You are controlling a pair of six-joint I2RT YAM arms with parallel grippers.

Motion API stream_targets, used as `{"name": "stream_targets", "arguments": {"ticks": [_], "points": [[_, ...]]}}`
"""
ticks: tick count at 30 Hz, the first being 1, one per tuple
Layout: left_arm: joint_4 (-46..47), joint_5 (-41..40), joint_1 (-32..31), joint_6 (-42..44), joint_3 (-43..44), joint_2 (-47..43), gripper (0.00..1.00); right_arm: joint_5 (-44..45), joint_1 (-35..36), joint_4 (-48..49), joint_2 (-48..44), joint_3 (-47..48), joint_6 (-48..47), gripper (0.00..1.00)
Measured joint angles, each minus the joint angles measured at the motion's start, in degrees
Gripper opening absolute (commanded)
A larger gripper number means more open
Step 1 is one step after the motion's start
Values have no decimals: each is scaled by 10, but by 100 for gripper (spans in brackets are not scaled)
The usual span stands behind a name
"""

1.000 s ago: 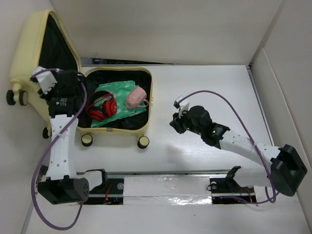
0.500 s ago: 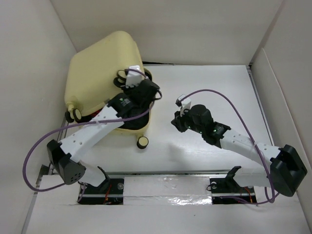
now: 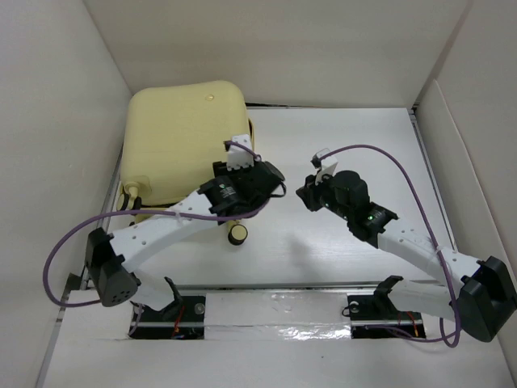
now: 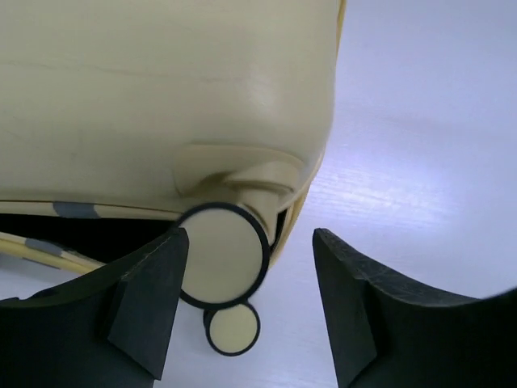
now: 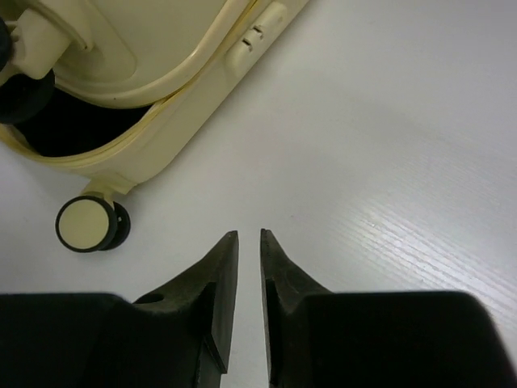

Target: Pack the luggage

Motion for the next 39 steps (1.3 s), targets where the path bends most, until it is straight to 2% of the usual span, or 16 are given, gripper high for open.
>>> {"name": "stream_targets", "arguments": {"ticks": [2, 3, 4, 7, 10, 13, 17, 26, 33, 39], "points": [[23, 24, 45, -1, -11, -37, 68, 4, -8, 3, -4, -5, 4, 11], [45, 35, 85, 9, -20, -62, 69, 5, -10, 4, -4, -6, 7, 2], [75, 61, 136, 17, -34, -92, 70, 7, -12, 4, -4, -8, 8, 0], [145, 159, 339, 46, -60, -167, 71, 11, -13, 7, -4, -14, 13, 0], [187, 230, 541, 71, -42, -179, 71, 11, -13, 12, -5, -18, 13, 0], [195, 278, 639, 94, 17, -131, 68, 11, -13, 15, -5, -23, 13, 1], [215, 304, 696, 120, 67, -35, 68, 12, -13, 18, -4, -24, 14, 4], [196, 314, 771, 159, 73, 161, 68, 29, -13, 22, 2, -24, 14, 7], [214, 309, 785, 158, 64, 193, 66, 41, -13, 21, -2, -24, 14, 9], [315, 302, 764, 87, -78, 179, 65, 59, -15, 20, -27, -24, 14, 10]]}}
